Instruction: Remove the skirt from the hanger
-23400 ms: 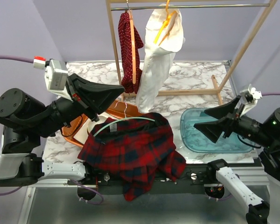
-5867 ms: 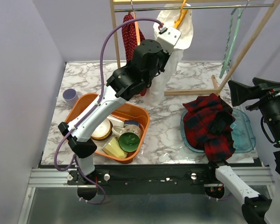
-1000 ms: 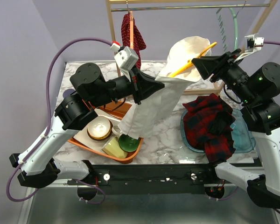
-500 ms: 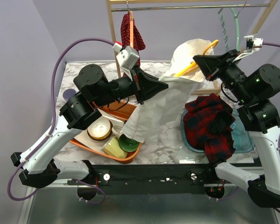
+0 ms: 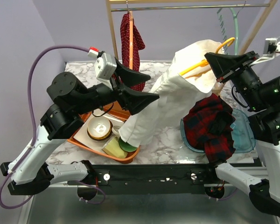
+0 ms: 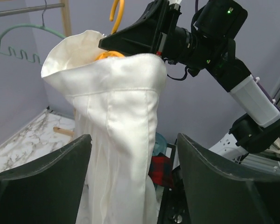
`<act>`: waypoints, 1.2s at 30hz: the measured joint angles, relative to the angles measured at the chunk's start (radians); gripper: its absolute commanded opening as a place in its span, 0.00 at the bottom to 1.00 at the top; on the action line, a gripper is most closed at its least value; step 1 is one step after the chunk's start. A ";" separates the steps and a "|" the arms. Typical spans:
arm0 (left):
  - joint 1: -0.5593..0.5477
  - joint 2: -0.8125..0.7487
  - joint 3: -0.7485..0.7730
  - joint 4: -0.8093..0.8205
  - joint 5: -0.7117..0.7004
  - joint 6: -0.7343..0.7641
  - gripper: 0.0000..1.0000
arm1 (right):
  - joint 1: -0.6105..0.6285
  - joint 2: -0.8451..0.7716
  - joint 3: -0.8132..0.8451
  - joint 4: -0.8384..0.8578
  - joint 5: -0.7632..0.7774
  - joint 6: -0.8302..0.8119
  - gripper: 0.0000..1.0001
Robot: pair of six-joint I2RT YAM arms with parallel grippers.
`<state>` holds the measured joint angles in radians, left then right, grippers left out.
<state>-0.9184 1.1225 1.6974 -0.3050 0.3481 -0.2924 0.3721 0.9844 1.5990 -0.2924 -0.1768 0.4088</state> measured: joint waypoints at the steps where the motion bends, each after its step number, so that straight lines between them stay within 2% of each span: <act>1: 0.000 -0.011 0.000 -0.010 0.001 0.013 0.87 | 0.000 -0.006 0.005 0.000 0.005 0.003 0.01; 6: 0.000 -0.028 0.001 -0.092 -0.003 0.065 0.94 | 0.000 -0.018 0.039 0.000 0.024 0.018 0.01; 9: 0.000 -0.023 -0.013 -0.117 -0.006 0.083 0.94 | 0.000 -0.019 0.061 -0.001 0.035 0.029 0.00; 10: 0.000 -0.022 -0.026 -0.119 -0.006 0.084 0.89 | 0.000 -0.019 0.065 -0.001 0.037 0.030 0.01; 11: 0.000 -0.022 -0.037 -0.119 -0.006 0.084 0.78 | 0.000 -0.019 0.069 -0.001 0.042 0.034 0.01; 12: 0.000 -0.022 -0.048 -0.119 -0.006 0.083 0.63 | 0.000 -0.019 0.071 -0.001 0.048 0.036 0.01; 13: 0.000 -0.019 -0.057 -0.119 -0.005 0.076 0.30 | 0.000 -0.019 0.071 -0.002 0.057 0.039 0.01; 15: 0.000 -0.010 -0.060 -0.119 -0.002 0.074 0.01 | 0.000 -0.019 0.071 -0.002 0.068 0.043 0.00; 20: 0.000 0.010 -0.051 -0.151 -0.008 0.084 0.00 | 0.001 -0.021 0.071 -0.048 0.189 0.040 0.00; 26: 0.000 -0.014 -0.052 -0.223 -0.106 0.087 0.00 | 0.009 -0.028 0.070 -0.066 0.324 0.040 0.01; 36: -0.007 -0.139 -0.073 -0.315 -0.236 0.092 0.00 | 0.015 -0.081 0.068 -0.002 0.415 0.161 0.00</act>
<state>-0.9253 0.9836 1.6245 -0.6201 0.1120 -0.2001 0.3874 0.9031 1.6669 -0.2939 0.2382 0.5697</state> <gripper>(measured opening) 0.014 0.025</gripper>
